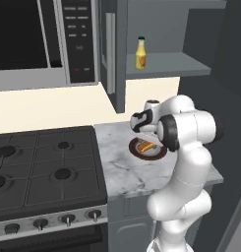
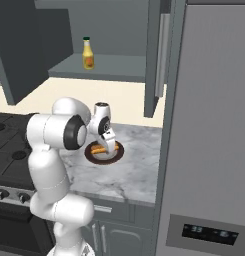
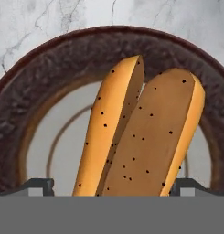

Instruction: Move the hot dog bun to the plate on the dining table and place the condiment next to that plate. Then navigate to the fridge and take the sausage and place it on the plate as well.

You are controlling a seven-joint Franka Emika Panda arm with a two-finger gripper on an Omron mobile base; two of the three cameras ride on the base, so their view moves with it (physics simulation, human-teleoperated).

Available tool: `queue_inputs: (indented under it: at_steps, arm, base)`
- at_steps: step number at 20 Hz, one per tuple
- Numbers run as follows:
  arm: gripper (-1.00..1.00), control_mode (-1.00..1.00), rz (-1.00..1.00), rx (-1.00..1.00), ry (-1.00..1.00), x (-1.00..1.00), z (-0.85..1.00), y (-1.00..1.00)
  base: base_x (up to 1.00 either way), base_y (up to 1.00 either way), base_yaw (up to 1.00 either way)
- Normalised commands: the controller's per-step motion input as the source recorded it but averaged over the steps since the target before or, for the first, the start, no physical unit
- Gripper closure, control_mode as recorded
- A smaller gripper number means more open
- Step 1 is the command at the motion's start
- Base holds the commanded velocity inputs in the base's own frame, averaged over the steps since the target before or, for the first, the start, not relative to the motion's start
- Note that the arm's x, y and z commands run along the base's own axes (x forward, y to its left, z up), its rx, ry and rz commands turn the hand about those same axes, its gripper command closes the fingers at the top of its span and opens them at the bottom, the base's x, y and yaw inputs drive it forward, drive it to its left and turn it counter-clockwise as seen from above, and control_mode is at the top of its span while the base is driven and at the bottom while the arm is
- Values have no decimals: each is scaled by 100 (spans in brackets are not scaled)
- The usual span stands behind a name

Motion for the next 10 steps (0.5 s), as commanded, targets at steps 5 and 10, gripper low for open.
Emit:
queue_inputs:
  at_steps: [5, 10]
  arm:
    - [100, -100, 0, 0, 0, 6, -25, 0]
    - [100, -100, 0, 0, 0, 2, -20, 0]
  base:
    - [0, 0, 0]
    - [0, 0, 0]
